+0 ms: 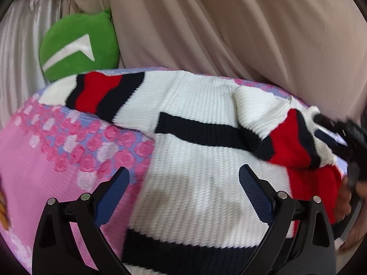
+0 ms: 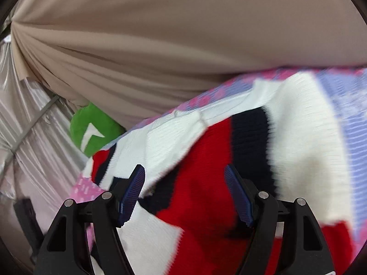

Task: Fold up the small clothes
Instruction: 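Fold the held sleeve across the sweater body and open the right gripper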

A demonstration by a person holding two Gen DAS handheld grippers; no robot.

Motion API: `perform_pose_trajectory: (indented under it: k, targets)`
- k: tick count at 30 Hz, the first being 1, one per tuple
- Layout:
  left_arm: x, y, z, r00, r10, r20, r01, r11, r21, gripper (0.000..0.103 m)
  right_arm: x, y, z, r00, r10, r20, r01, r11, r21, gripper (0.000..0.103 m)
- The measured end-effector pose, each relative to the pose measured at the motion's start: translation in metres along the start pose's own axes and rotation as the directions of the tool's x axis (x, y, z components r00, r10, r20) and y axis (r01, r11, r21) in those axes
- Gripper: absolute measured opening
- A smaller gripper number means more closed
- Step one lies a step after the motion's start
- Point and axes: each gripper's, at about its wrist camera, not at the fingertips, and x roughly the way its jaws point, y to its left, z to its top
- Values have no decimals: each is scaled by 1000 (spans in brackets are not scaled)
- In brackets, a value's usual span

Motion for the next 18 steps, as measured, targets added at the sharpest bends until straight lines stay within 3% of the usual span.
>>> perform_pose_trajectory:
  k: [2, 4, 6, 7, 8, 9, 12, 14, 16, 18]
  targets:
    - [-6, 7, -2, 999, 44, 26, -45, 999, 21, 94, 36, 16, 6, 999, 39, -33, -39, 999, 8, 71]
    - [-9, 17, -1, 996, 79, 35, -79, 997, 22, 94, 81, 56, 11, 995, 35, -91, -41, 997, -67, 71]
    - [-9, 26, 3, 995, 98, 25, -98, 995, 10, 94, 109, 109, 5, 976, 134, -169, -162, 974, -161, 69]
    - [-8, 31, 5, 995, 96, 20, -96, 995, 1, 94, 111, 136, 0, 949, 238, -206, -278, 940, -195, 64]
    - [-7, 36, 7, 996, 94, 14, -94, 996, -6, 94, 103, 159, -4, 923, 320, -213, -367, 898, -242, 54]
    - [-6, 39, 9, 995, 97, 9, -97, 995, -12, 94, 86, 174, -7, 922, 344, -175, -384, 871, -307, 54]
    - [3, 47, 13, 996, 91, -5, -91, 995, -32, 94, 37, 171, -6, 972, 235, -29, -226, 885, -407, 58]
    - [14, 47, 15, 998, 60, -28, -62, 996, -58, 94, -4, 134, -1, 993, 82, 81, -44, 921, -388, 63]
    - [25, 44, 17, 998, 24, -58, -29, 996, -86, 94, -37, 90, -3, 980, -100, 171, 154, 929, -338, 69]
    - [33, 36, 21, 997, -10, -71, 3, 994, -106, 94, -72, 37, -6, 928, -295, 229, 349, 902, -254, 76]
